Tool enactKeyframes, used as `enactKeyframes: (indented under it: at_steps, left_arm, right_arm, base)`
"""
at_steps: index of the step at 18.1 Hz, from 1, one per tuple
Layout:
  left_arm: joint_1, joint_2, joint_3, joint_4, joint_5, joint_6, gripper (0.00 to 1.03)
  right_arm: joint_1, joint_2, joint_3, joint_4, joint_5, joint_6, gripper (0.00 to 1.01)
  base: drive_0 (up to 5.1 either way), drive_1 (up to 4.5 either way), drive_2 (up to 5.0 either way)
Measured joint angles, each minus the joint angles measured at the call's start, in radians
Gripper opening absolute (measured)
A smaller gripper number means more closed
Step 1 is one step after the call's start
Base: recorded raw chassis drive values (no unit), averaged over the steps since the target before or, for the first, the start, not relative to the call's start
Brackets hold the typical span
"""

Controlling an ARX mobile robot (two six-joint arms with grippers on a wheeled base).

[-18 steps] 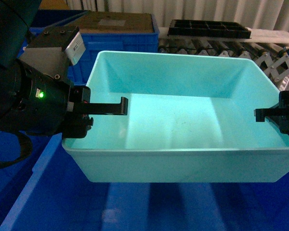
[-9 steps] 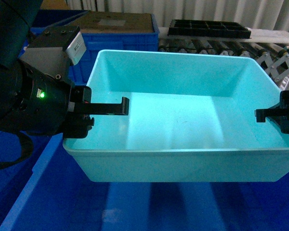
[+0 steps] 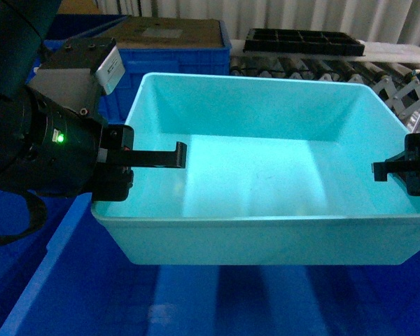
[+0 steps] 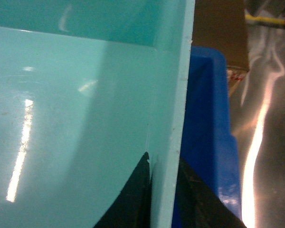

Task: Stack blue boxes stably on right

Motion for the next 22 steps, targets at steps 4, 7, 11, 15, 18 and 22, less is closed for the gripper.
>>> enactKeyframes:
  at_steps: [4,7,11,15,18,22]
  left_arm:
    - [0.000,-0.023,0.000,0.004,-0.005,0.010,0.42]
    - [-0.002,-0.023,0.000,0.002,-0.005,0.018,0.71]
    - [0.000,-0.023,0.000,0.002,-0.005,0.020,0.98]
    - [0.011,-0.028,0.000,0.023,-0.004,0.031,0.98]
    - [0.048,-0.075,0.018,0.011,0.047,0.063,0.98]
    - [0.193,-0.233,0.079,-0.019,0.251,0.053,0.98]
  right_arm:
    - [-0.021,0.000,0.000,0.005,0.089,-0.082,0.53]
    - [-0.024,0.000,0.000,0.005,0.091,-0.092,0.83]
    - [-0.024,0.000,0.000,0.005,0.090,-0.095,0.98]
    - [-0.024,-0.005,0.002,0.027,0.087,-0.095,0.98]
    - [-0.025,-0.041,0.037,0.019,0.069,-0.090,0.98]
    - [-0.031,-0.167,0.127,0.020,0.026,-0.074,0.98]
  base:
    - [0.0,0.00,0.0]
    - [0.0,0.00,0.0]
    - [0.0,0.00,0.0]
    - [0.0,0.00,0.0]
    - [0.0,0.00,0.0]
    - [0.0,0.00,0.0]
